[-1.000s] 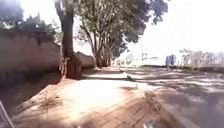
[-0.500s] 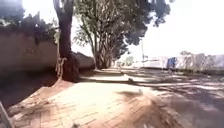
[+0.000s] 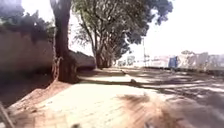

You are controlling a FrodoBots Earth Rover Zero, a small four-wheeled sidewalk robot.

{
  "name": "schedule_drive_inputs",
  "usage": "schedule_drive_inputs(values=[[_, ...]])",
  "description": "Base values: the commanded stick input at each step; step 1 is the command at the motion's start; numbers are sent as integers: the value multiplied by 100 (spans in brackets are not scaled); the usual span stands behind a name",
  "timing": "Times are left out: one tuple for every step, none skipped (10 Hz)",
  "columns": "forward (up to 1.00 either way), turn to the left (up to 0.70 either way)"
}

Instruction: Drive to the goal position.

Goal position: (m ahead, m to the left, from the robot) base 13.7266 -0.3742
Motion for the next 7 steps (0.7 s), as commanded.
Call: schedule_drive_inputs(values=[[70, 0], [70, 0], [70, 0], [70, 0], [70, 0], [70, 0], [70, 0]])
